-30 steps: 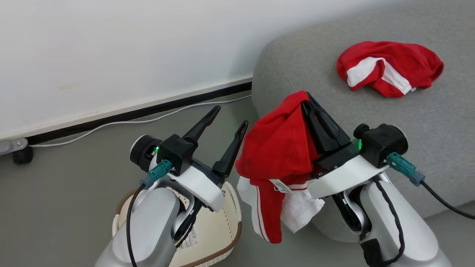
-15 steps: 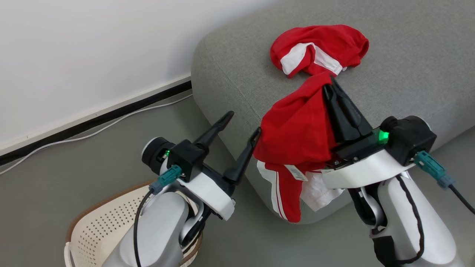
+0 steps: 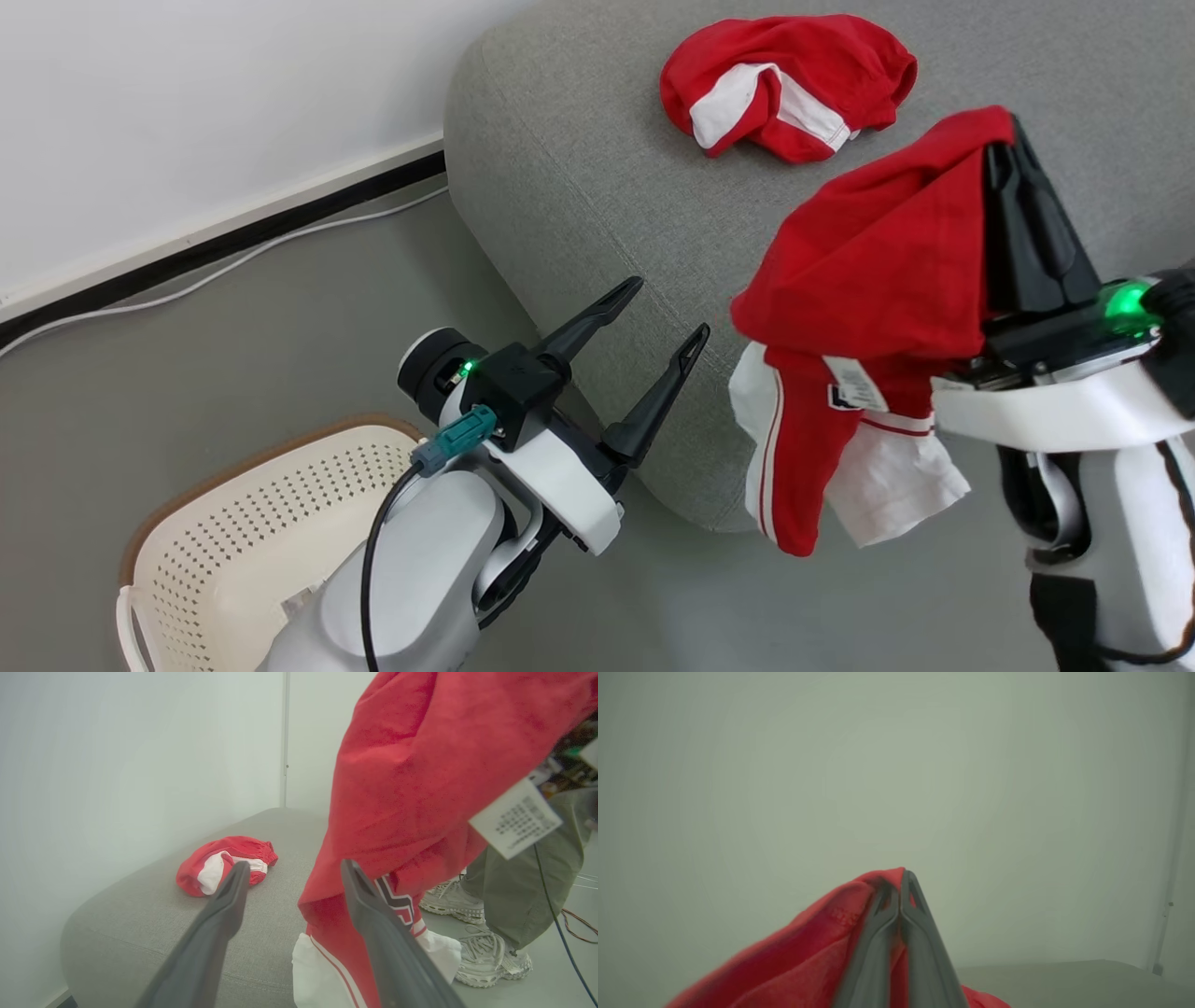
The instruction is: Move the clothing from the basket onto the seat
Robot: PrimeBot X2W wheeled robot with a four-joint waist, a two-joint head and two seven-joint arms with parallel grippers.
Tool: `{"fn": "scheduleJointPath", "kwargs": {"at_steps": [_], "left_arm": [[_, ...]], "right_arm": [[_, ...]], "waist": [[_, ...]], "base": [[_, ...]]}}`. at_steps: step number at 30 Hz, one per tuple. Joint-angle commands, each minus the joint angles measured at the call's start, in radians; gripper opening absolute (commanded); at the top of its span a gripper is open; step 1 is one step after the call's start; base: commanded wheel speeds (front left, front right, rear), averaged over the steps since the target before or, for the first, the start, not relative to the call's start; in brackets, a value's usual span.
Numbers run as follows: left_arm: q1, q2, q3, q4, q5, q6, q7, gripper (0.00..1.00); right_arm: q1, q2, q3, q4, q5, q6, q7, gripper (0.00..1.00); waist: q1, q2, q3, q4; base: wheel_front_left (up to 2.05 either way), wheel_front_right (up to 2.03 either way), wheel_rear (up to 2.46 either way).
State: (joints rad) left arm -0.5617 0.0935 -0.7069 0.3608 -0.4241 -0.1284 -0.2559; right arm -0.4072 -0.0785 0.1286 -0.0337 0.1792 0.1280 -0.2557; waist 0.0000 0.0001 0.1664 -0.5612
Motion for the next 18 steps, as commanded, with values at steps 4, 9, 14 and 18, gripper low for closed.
{"fn": "scheduleJointPath", "kwargs": {"at_steps": [4, 9, 14, 18], "left_arm": [[-0.036, 0.037, 0.032, -0.04, 0.0, -0.002, -0.006, 1.0], [-0.022, 0.067, 0.041, -0.054, 0.012, -0.002, -0.006, 1.0], [-0.007, 0.104, 0.052, -0.073, 0.029, -0.002, -0.006, 1.0], [-0.01, 0.128, 0.037, -0.084, 0.035, -0.002, -0.006, 1.0]], "right_arm": [[-0.13, -0.056, -0.043, -0.019, -0.013, 0.003, -0.006, 0.0], [-0.242, -0.103, -0.086, 0.023, -0.011, 0.003, -0.006, 0.0], [-0.382, -0.162, -0.12, 0.089, -0.017, 0.003, -0.006, 0.0], [-0.474, -0.2, -0.168, 0.15, -0.017, 0.003, -0.006, 0.0]], "waist": [[0.0, -0.0001, 0.053, 0.003], [0.0, -0.0001, 0.105, 0.004], [0.0, -0.0001, 0.182, 0.004], [0.0, -0.0001, 0.251, 0.024]], "base": [[0.0, 0.0, 0.0], [0.0, 0.0, 0.0], [0.0, 0.0, 0.0], [0.0, 0.0, 0.0]]}}
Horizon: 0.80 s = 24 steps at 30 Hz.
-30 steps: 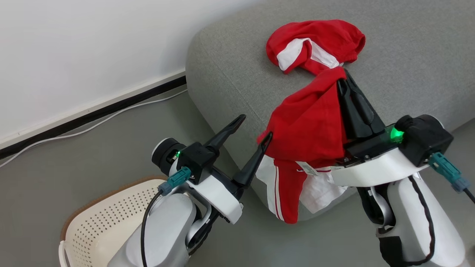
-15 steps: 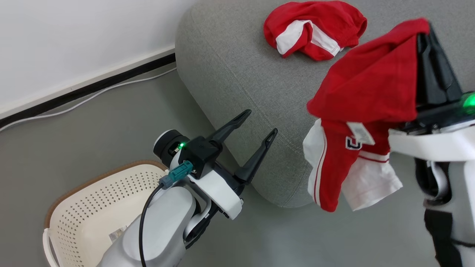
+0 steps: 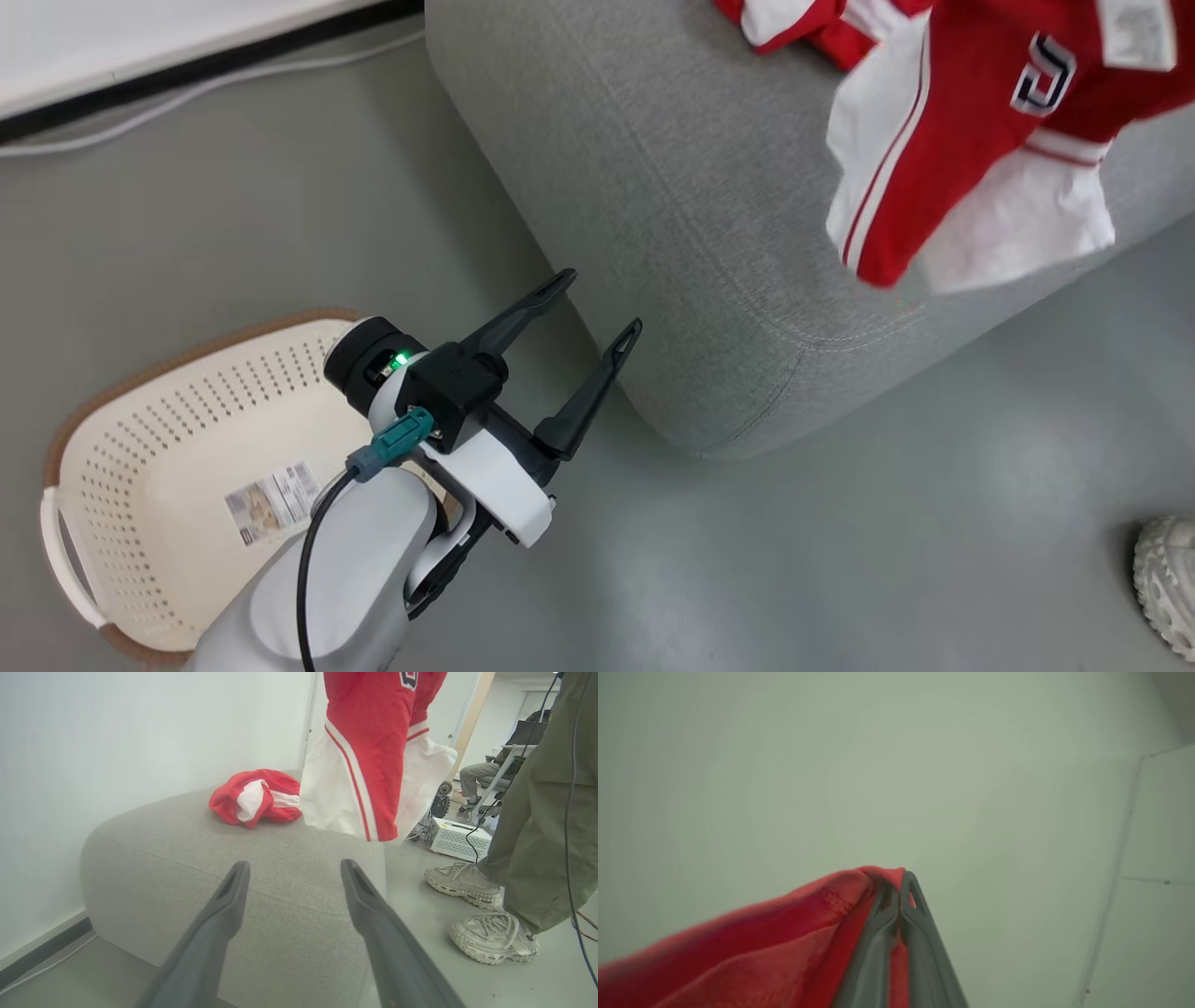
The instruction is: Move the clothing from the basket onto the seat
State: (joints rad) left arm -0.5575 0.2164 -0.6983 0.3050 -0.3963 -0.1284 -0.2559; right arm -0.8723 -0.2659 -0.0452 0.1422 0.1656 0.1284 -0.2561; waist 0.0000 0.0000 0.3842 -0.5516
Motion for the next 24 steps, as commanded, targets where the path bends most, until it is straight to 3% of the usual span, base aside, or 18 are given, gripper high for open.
{"fn": "scheduleJointPath", "kwargs": {"at_steps": [1, 13, 24], "left_arm": [[-0.018, 0.01, 0.022, -0.03, 0.008, -0.002, -0.006, 1.0], [-0.066, 0.071, -0.021, -0.046, -0.009, -0.002, -0.001, 1.0], [-0.094, 0.088, -0.072, -0.022, -0.025, -0.002, -0.003, 1.0]], "right_arm": [[-0.032, -0.025, -0.005, -0.011, -0.006, 0.002, -0.006, 0.0], [-0.286, -0.126, -0.151, 0.181, -0.054, 0.002, -0.006, 0.0], [-0.565, -0.299, -0.394, 0.387, -0.25, 0.002, 0.02, 0.0]], "waist": [[0.0, 0.0, 0.05, 0.021], [0.0, 0.0, 0.211, 0.103], [0.0, 0.0, 0.309, 0.236]], "base": [[0.0, 0.0, 0.0], [0.0, 0.0, 0.0], [0.0, 0.0, 0.0]]}}
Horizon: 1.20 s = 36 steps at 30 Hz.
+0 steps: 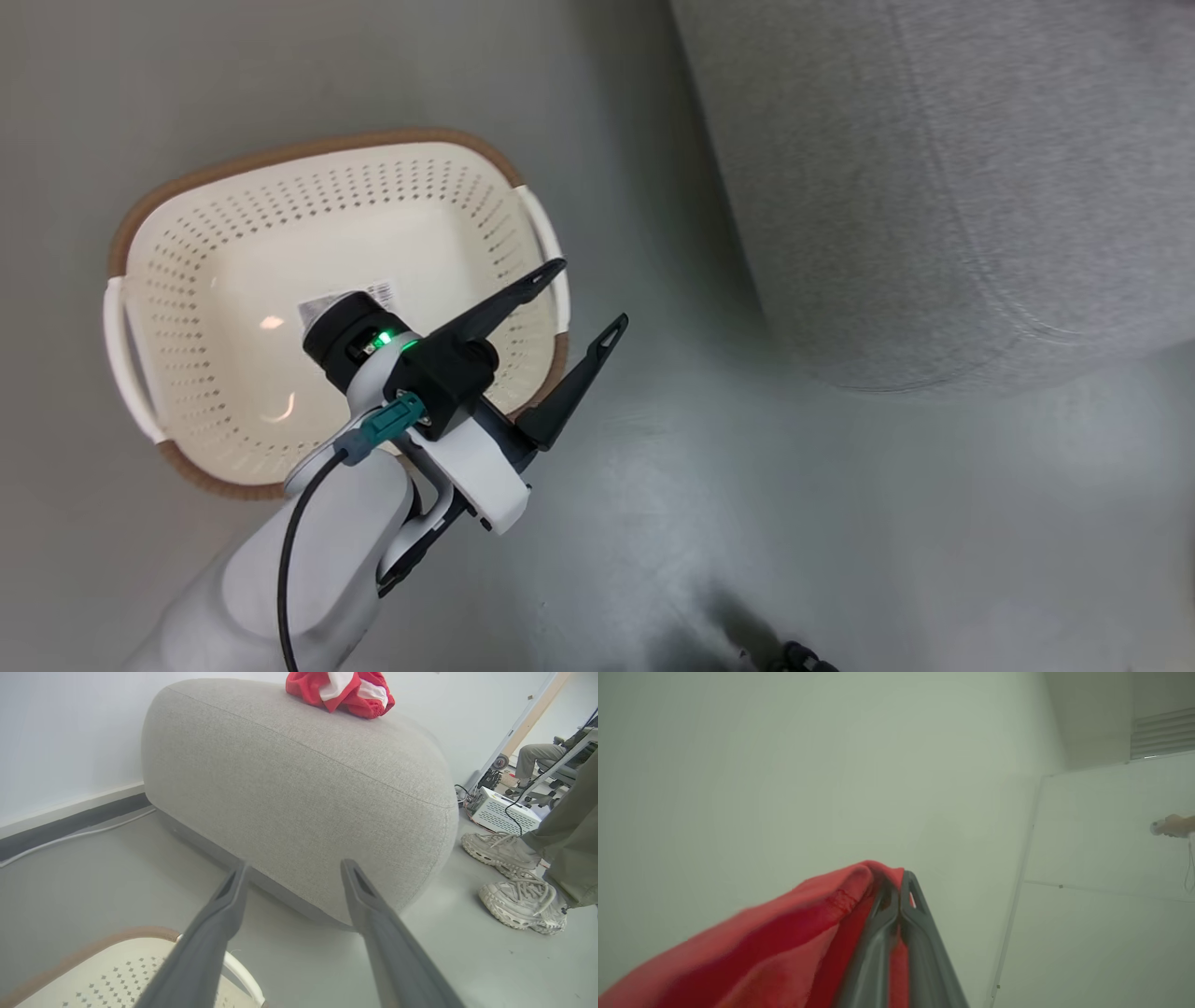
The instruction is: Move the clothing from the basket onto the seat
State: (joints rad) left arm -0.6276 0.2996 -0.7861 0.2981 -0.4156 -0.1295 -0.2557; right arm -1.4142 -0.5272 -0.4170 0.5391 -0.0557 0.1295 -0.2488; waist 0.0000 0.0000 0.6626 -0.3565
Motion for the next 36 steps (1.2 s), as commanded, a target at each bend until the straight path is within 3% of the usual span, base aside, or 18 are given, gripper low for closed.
{"fn": "scheduleJointPath", "kwargs": {"at_steps": [1, 5, 10, 16, 24, 29, 34, 35, 36], "left_arm": [[-0.026, 0.003, 0.008, -0.009, -0.008, -0.001, -0.004, 1.0], [-0.032, -0.003, -0.033, 0.015, -0.017, -0.001, -0.005, 1.0], [-0.038, 0.001, -0.052, 0.034, -0.027, -0.001, -0.006, 1.0], [-0.042, 0.015, -0.067, 0.043, -0.025, -0.001, -0.006, 1.0], [-0.034, 0.019, -0.058, 0.056, -0.034, -0.001, -0.006, 1.0], [-0.03, 0.017, -0.044, 0.056, -0.041, -0.001, -0.006, 1.0], [-0.032, 0.009, -0.026, 0.054, -0.04, -0.001, -0.006, 1.0], [-0.031, 0.006, -0.024, 0.054, -0.04, -0.001, -0.006, 1.0], [-0.03, 0.003, -0.018, 0.053, -0.041, -0.001, -0.006, 1.0]], "right_arm": [[-0.04, -0.042, -0.047, -0.003, -0.045, 0.001, 0.015, 0.0], [-0.08, -0.047, -0.125, 0.023, -0.121, 0.001, 0.049, 0.0], [-0.079, 0.0, -0.191, 0.028, -0.16, 0.001, 0.07, 0.0], [0.004, 0.092, -0.309, 0.04, -0.182, 0.001, 0.079, 0.0], [0.146, 0.153, -0.452, 0.142, -0.199, 0.001, 0.111, 0.0], [0.195, 0.153, -0.468, 0.262, -0.171, 0.001, 0.079, 0.0], [0.21, 0.113, -0.409, 0.396, -0.095, 0.001, 0.024, 0.0], [0.214, 0.103, -0.394, 0.418, -0.08, 0.001, 0.015, 0.13], [0.217, 0.096, -0.377, 0.436, -0.06, 0.001, 0.006, 0.44]], "waist": [[0.0, 0.0, 0.038, 0.054], [0.0, 0.0, 0.062, 0.095], [0.0, 0.0, 0.096, 0.114], [0.0, 0.0, 0.136, 0.12], [0.0, 0.0, 0.143, 0.12], [0.0, 0.0, 0.141, 0.127], [0.0, 0.0, 0.134, 0.141], [0.0, 0.0, 0.129, 0.145], [0.0, 0.0, 0.124, 0.149]], "base": [[0.0, 0.0, 0.0], [0.0, 0.0, 0.0], [0.0, 0.0, 0.0], [0.0, 0.0, 0.0], [0.0, 0.0, 0.0], [0.0, 0.0, 0.0], [0.0, 0.0, 0.0], [0.0, 0.0, 0.0], [0.0, 0.0, 0.0]]}}
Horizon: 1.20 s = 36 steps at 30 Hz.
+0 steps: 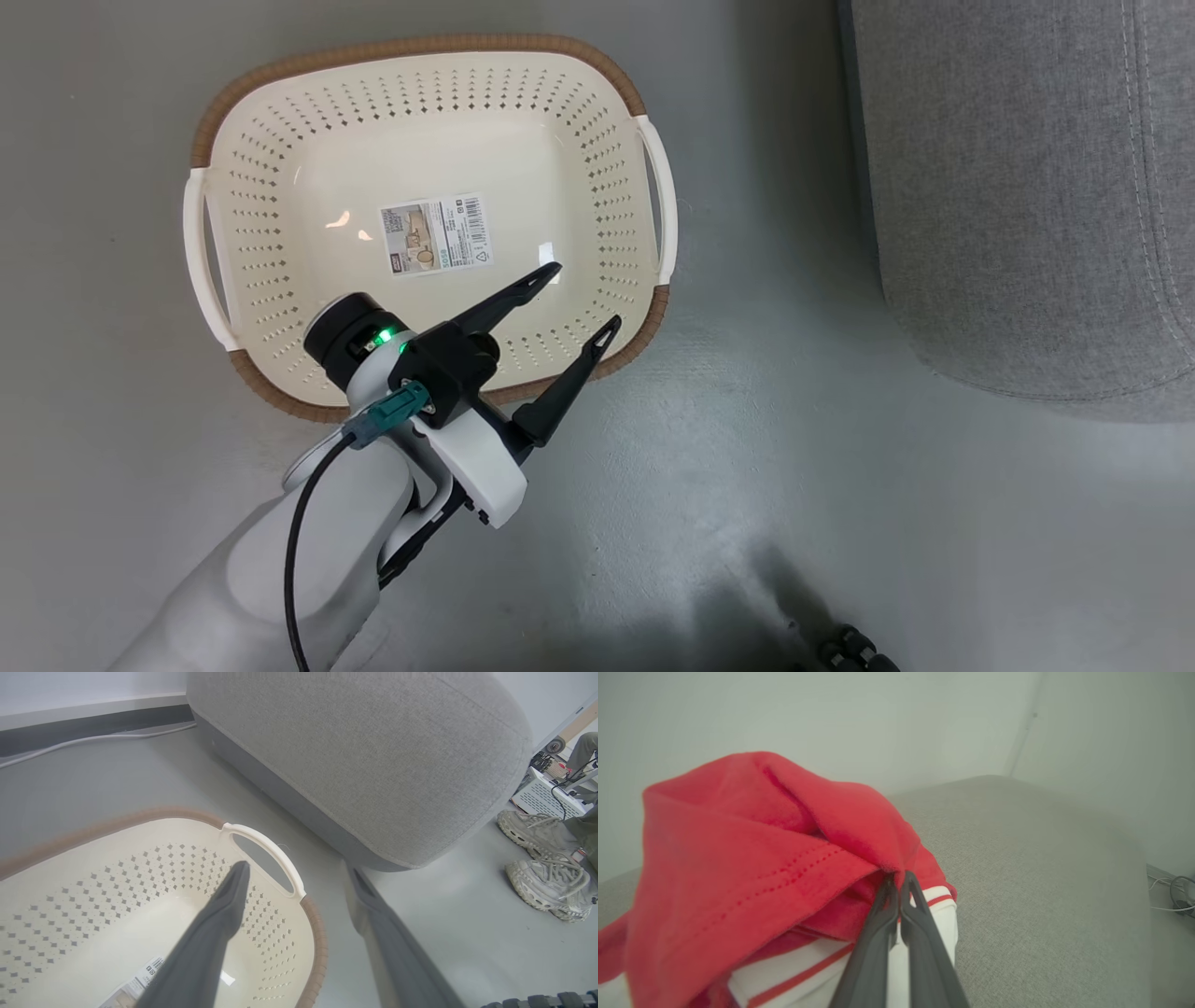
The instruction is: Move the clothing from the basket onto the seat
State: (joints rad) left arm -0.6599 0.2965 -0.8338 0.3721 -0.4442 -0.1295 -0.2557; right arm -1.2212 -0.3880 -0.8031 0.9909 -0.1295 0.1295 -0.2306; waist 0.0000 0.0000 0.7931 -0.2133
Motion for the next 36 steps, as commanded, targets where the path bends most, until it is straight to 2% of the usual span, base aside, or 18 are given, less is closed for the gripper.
{"fn": "scheduleJointPath", "kwargs": {"at_steps": [1, 2, 5, 16, 21, 29, 36], "left_arm": [[0.003, 0.002, 0.034, -0.022, -0.012, -0.001, -0.006, 1.0], [0.005, 0.0, 0.037, -0.022, -0.012, -0.001, -0.006, 1.0], [0.017, -0.01, 0.053, -0.02, -0.011, -0.001, -0.006, 1.0], [0.085, -0.065, 0.138, -0.008, -0.003, -0.001, -0.006, 1.0], [0.121, -0.085, 0.184, 0.003, 0.002, -0.001, -0.006, 1.0], [0.212, -0.122, 0.324, 0.023, 0.026, -0.001, -0.006, 1.0], [0.28, -0.145, 0.446, 0.042, 0.063, -0.001, -0.006, 1.0]], "right_arm": [[0.027, -0.047, 0.024, -0.003, 0.037, 0.001, -0.019, 0.8], [0.034, -0.05, 0.049, 0.004, 0.054, 0.001, -0.024, 1.0], [0.067, -0.04, 0.12, -0.015, 0.119, 0.001, -0.03, 1.0], [0.358, 0.029, 0.373, -0.31, 0.323, 0.001, -0.031, 1.0], [0.447, 0.056, 0.441, -0.406, 0.364, 0.001, -0.031, 1.0], [0.582, 0.107, 0.565, -0.568, 0.391, 0.001, -0.031, 1.0], [0.667, 0.138, 0.673, -0.634, 0.407, 0.001, -0.031, 1.0]], "waist": [[0.0, 0.0, -0.011, 0.009], [0.0, 0.0, -0.017, 0.011], [0.0, 0.0, -0.041, 0.017], [0.0, 0.0, -0.186, 0.049], [0.0, 0.0, -0.255, 0.07], [0.0, 0.0, -0.4, 0.123], [0.0, 0.0, -0.505, 0.182]], "base": [[0.0, 0.0, 0.0], [0.0, 0.0, 0.0], [0.0, 0.0, 0.0], [0.0, 0.0, 0.0], [0.0, 0.0, 0.0], [0.0, 0.0, 0.0], [0.0, 0.0, 0.0]]}}
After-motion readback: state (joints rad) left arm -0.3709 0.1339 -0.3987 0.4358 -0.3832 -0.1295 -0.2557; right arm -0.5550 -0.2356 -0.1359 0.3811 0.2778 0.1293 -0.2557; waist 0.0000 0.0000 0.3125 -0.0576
